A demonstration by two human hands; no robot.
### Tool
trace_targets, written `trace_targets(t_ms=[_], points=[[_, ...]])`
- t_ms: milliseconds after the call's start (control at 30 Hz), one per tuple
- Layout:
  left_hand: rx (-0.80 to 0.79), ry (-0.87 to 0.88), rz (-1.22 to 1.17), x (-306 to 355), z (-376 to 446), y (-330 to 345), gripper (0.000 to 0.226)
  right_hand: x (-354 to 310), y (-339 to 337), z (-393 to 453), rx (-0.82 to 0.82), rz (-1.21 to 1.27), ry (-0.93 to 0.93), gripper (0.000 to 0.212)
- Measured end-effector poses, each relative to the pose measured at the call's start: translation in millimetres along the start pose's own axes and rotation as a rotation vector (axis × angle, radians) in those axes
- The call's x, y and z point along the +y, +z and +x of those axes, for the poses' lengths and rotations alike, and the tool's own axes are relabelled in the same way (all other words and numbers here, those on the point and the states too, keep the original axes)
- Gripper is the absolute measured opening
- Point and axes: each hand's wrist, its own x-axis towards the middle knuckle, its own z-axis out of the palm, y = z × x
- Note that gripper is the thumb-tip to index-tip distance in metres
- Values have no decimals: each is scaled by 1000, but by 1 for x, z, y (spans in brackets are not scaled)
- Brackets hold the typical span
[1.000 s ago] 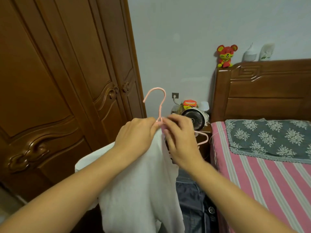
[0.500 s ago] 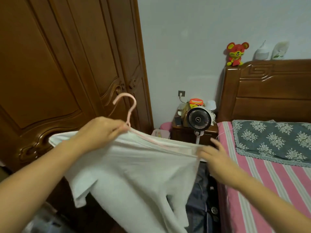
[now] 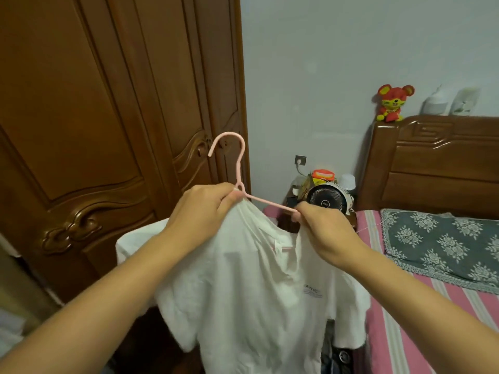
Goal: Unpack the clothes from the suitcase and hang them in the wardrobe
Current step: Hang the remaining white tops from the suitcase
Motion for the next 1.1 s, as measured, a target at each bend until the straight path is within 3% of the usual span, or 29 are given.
trace_targets(t_ms=[100, 267, 400, 467, 567, 667, 733, 867, 1000, 1033, 1100], points=[[-83, 76, 46, 13, -1, 3, 43, -3, -2, 4, 2, 7, -21, 36], [1, 34, 319, -44, -44, -21, 53, 38, -23, 1, 259, -76, 46, 54], [-24, -55, 226, -41, -43, -17, 39, 37, -18, 10, 302, -29, -27, 36], [-39, -49, 131, -24, -32, -8, 27, 27, -15, 18, 290, -8, -64, 33], [79, 68, 270, -21, -27, -6, 34, 29, -19, 23, 215, 85, -44, 33], [186, 85, 379, -34, -32, -18, 39, 45, -34, 12, 8, 193, 137, 59], [174, 112, 373, -37, -34, -20, 44, 51, -30, 2, 8, 165, 149, 75], [115, 213, 387, -18, -36, -4, 39, 16, -16, 10, 262, 84, 46, 52], [86, 206, 497, -25, -47, -17, 28, 5, -20, 4, 591, 202, 174, 37], [109, 177, 528, -32, -51, -26, 28, 8, -21, 1, 571, 203, 150, 36], [150, 141, 598, -45, -57, -44, 31, 10, -20, 4, 364, 176, 54, 39]])
